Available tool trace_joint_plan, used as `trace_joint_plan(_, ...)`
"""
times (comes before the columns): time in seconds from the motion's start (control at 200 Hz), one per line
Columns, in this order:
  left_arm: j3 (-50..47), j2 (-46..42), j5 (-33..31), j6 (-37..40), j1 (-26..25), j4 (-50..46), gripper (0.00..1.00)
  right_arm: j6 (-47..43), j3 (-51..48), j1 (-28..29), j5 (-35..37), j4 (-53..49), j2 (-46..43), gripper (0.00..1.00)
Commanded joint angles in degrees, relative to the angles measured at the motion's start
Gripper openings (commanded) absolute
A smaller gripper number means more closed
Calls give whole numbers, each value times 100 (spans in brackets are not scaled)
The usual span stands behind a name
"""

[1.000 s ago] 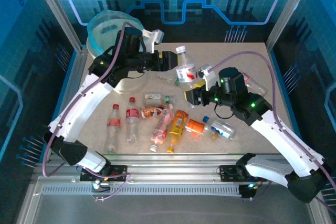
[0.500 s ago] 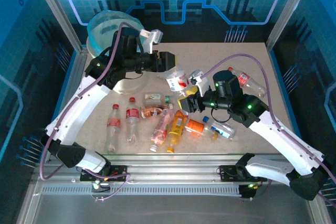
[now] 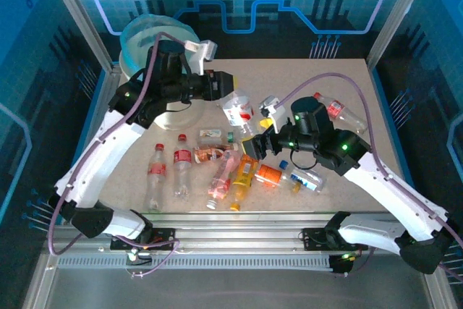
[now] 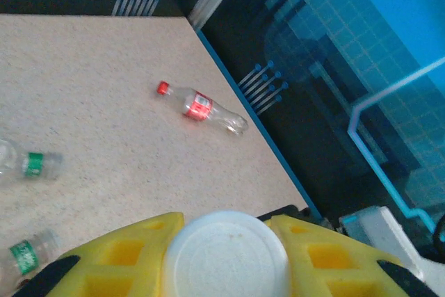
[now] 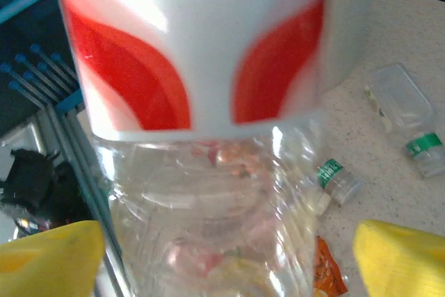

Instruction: Put the plastic bottles in the bin

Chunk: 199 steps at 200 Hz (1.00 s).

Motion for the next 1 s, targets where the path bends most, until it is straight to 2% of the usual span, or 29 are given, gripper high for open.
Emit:
trace_joint_plan(0.0, 131, -301, -622, 264, 202, 162, 0, 337, 363, 60, 955, -358, -196, 100)
trace_joint_plan(0.18, 438, -348, -1009, 327, 1051, 530, 0, 514, 460, 52, 1643, -512, -526, 100)
trace_joint_plan(0.33, 702, -165, -1955, 996, 1456, 835, 0, 620, 304, 54, 1934, -509, -804, 100)
trace_joint_plan(0.4, 867, -29, -2157, 1180, 1643, 989, 0, 720, 225, 55, 2079, -567, -875, 100)
trace_joint_plan(0.555, 1408, 365, -2015, 925, 2183, 1064, 0, 830, 147, 50, 2154, -715, -931, 100)
trace_joint_plan(0.77, 2021, 994, -1227, 75, 2840, 997, 0, 832, 151, 43, 2179, -695, -839, 100)
trace_joint_plan(0.991, 2160, 1393, -1407, 347, 3031, 1000, 0, 664, 141, 39, 2288, -609, -607, 100)
